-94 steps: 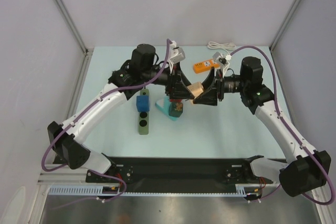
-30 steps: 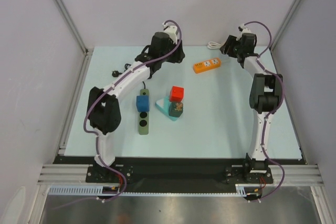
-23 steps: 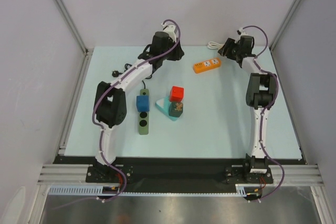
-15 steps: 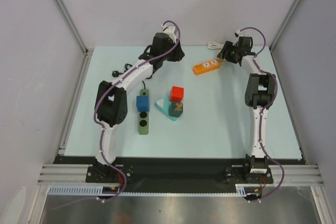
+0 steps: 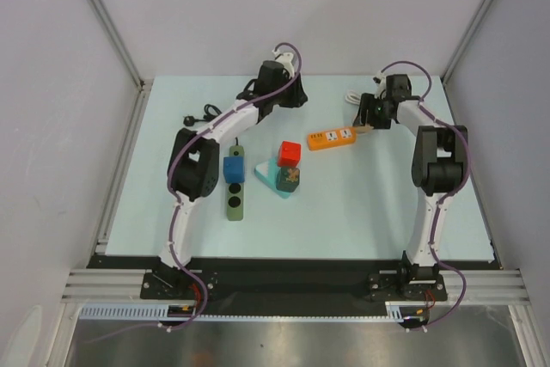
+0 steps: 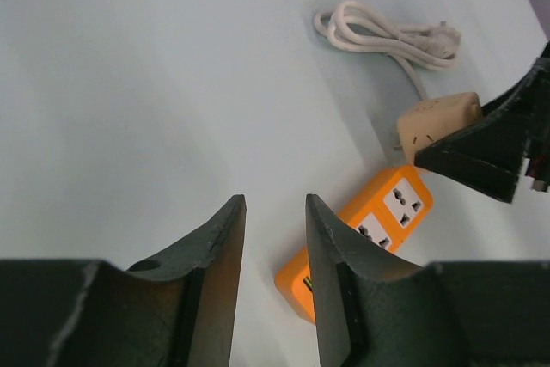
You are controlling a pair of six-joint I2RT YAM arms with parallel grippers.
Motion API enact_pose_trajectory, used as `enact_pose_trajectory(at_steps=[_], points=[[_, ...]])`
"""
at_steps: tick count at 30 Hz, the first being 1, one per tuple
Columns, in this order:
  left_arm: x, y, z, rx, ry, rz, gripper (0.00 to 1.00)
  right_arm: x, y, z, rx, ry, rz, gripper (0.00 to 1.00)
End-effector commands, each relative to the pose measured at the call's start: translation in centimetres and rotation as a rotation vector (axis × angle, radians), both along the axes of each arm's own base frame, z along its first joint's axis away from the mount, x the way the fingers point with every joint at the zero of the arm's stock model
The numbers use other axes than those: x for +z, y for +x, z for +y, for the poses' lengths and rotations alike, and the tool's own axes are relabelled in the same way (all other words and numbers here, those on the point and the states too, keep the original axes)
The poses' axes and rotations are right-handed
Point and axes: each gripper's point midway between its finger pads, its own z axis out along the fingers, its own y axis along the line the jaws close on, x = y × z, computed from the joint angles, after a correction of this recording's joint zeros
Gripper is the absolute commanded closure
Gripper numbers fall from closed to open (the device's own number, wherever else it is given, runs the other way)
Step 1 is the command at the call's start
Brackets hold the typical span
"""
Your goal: Insert the plug
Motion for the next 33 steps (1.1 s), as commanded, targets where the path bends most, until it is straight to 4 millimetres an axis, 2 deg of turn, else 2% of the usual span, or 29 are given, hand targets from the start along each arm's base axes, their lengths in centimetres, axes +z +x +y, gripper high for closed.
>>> enact_pose_trajectory(at_steps=[1, 3, 4, 7, 8, 10, 11, 12, 13, 14, 15, 16, 17, 18, 19, 20, 21, 22, 23, 24, 25, 26, 27, 28, 30, 32, 33], points=[[1.3, -1.4, -2.2, -0.066, -0.026, -0.005, 0.61, 1.6, -2.3, -0.3, 0.059, -0.071, -0.016, 1.00], [1.4, -2.2, -2.4, -0.084, -0.011, -0.011, 0.61, 0.6, -3.4, -1.3, 0.067, -0.128, 0.009, 1.00], [2.8, -2.6, -2.3, -0.087, -0.015, -0.031, 0.61, 0.6, -3.7, -1.6, 0.066, -0.146, 0.018, 1.00], [4.3, -3.9, -1.9, -0.108, -0.006, -0.040, 0.61, 1.4, -4.1, -2.5, 0.056, -0.163, 0.014, 1.00], [6.2, -4.3, -1.5, -0.102, -0.003, -0.067, 0.61, 2.5, -3.8, -2.5, 0.050, -0.164, -0.003, 1.00], [7.7, -5.3, -0.2, -0.086, 0.016, -0.064, 0.62, 4.7, -3.3, -2.7, 0.043, -0.169, -0.023, 1.00], [11.0, -6.2, 0.7, -0.072, 0.017, -0.114, 0.62, 5.8, -3.1, -2.6, 0.046, -0.182, -0.036, 1.00], [11.7, -6.9, 1.5, -0.061, 0.030, -0.118, 0.62, 6.6, -3.1, -2.3, 0.056, -0.196, -0.039, 1.00], [12.2, -7.9, 2.4, -0.051, 0.050, -0.101, 0.63, 8.6, -2.8, -2.0, 0.067, -0.206, -0.052, 1.00], [16.1, -9.7, 3.7, -0.043, 0.027, -0.157, 0.63, 9.4, -2.9, -1.2, 0.081, -0.203, -0.053, 1.00], [15.5, -10.9, 4.6, -0.035, 0.046, -0.135, 0.63, 10.2, -3.0, -0.5, 0.087, -0.189, -0.053, 1.00], [16.3, -12.4, 5.6, -0.026, 0.044, -0.136, 0.63, 11.2, -3.2, 0.0, 0.092, -0.183, -0.048, 1.00], [17.0, -15.0, 7.0, -0.023, 0.022, -0.130, 0.62, 10.3, -4.2, 1.0, 0.103, -0.197, 0.017, 1.00], [17.6, -16.5, 7.8, -0.023, 0.010, -0.138, 0.61, 10.6, -3.5, 1.6, 0.108, -0.206, 0.002, 1.00], [17.6, -17.7, 8.6, -0.016, 0.005, -0.138, 0.61, 9.9, -4.8, 2.3, 0.130, -0.217, 0.070, 1.00], [17.5, -19.0, 9.3, -0.006, -0.011, -0.125, 0.60, 11.0, -4.2, 2.8, 0.140, -0.223, 0.055, 1.00], [17.4, -21.6, 10.8, -0.006, -0.025, -0.132, 0.59, 10.7, -4.5, 3.7, 0.154, -0.246, 0.078, 1.00], [17.1, -22.8, 11.3, -0.012, -0.040, -0.133, 0.59, 9.5, -5.1, 3.9, 0.163, -0.260, 0.138, 1.00], [17.2, -24.1, 11.7, -0.016, -0.068, -0.133, 0.58, 9.4, -5.2, 4.0, 0.164, -0.267, 0.152, 1.00], [14.6, -25.3, 12.2, -0.024, -0.057, -0.094, 0.57, 10.5, -4.7, 4.6, 0.167, -0.263, 0.129, 1.00], [15.8, -26.9, 12.9, -0.034, -0.092, -0.130, 0.56, 9.9, -5.3, 4.6, 0.173, -0.271, 0.170, 1.00], [15.4, -27.7, 13.2, -0.037, -0.104, -0.125, 0.56, 10.2, -5.3, 4.9, 0.176, -0.276, 0.168, 1.00], [13.3, -28.4, 13.5, -0.045, -0.088, -0.095, 0.54, 11.0, -5.0, 5.4, 0.186, -0.273, 0.149, 1.00], [13.9, -29.2, 14.1, -0.038, -0.094, -0.127, 0.54, 10.5, -5.4, 5.8, 0.197, -0.278, 0.173, 1.00], [12.1, -29.7, 15.0, -0.028, -0.058, -0.126, 0.52, 10.8, -5.6, 6.1, 0.201, -0.304, 0.178, 1.00], [12.0, -30.1, 15.7, -0.024, -0.037, -0.166, 0.51, 10.1, -6.2, 7.0, 0.225, -0.313, 0.199, 1.00], [11.1, -30.1, 16.0, -0.020, -0.016, -0.166, 0.50, 9.8, -6.3, 7.0, 0.222, -0.323, 0.206, 1.00]])
